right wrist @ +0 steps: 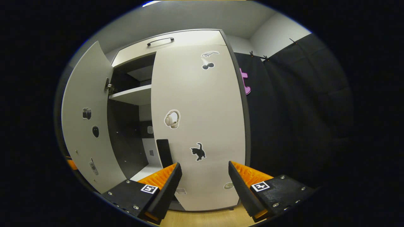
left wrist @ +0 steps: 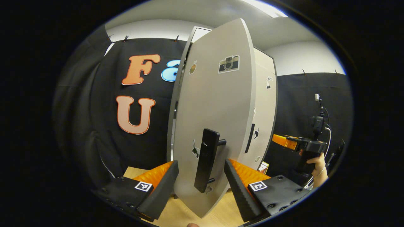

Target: Grab one shoe with the right hand and put it into the shoe cabinet, grab the other shoe with the left hand and put it into the shoe cabinet; then close the right door with the right hand and the left door with the left hand.

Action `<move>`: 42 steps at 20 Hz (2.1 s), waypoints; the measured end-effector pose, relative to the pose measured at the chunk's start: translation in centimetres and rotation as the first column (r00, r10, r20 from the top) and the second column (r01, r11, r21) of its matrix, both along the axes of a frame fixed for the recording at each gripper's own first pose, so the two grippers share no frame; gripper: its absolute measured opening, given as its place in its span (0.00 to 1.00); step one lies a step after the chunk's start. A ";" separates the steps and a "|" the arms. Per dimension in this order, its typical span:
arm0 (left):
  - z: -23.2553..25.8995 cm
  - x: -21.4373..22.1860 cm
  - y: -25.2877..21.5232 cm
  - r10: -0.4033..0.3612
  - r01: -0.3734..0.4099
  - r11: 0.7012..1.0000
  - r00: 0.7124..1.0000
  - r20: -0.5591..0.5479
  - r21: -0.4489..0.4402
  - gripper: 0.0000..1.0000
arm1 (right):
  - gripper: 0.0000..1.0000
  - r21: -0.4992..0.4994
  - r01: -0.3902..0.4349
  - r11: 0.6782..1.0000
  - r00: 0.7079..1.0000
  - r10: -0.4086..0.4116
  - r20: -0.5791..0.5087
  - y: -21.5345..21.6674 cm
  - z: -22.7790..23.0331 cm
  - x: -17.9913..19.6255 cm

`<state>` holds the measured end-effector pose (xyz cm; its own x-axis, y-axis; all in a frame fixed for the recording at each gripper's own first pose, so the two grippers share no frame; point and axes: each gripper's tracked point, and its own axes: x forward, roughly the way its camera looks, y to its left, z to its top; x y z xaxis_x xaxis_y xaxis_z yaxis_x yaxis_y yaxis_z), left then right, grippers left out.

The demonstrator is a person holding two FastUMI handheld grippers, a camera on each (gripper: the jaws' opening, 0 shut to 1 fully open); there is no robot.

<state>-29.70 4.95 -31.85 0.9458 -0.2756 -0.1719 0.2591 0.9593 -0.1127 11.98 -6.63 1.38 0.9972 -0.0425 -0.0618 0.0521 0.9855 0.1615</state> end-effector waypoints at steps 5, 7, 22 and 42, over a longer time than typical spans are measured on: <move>-0.7 1.6 -4.1 -0.058 0.058 0.998 0.998 -0.013 -0.032 0.96 | 0.92 -0.005 0.059 0.998 0.998 -0.059 0.023 -3.8 0.8 -2.3; -0.9 2.3 -6.7 -0.093 0.092 0.994 0.996 -0.016 -0.051 0.96 | 0.92 -0.040 0.100 0.994 0.995 -0.099 0.022 -5.6 0.6 -3.0; -2.2 10.5 -12.1 0.043 -0.042 0.999 0.999 -0.014 0.011 0.96 | 0.92 -0.064 0.204 0.977 0.979 -0.203 0.020 -13.6 1.1 -6.4; -2.2 14.9 -13.3 0.179 -0.178 0.978 0.984 0.004 0.111 0.96 | 0.92 -0.134 0.102 0.986 0.994 -0.096 0.051 -13.2 3.7 -4.4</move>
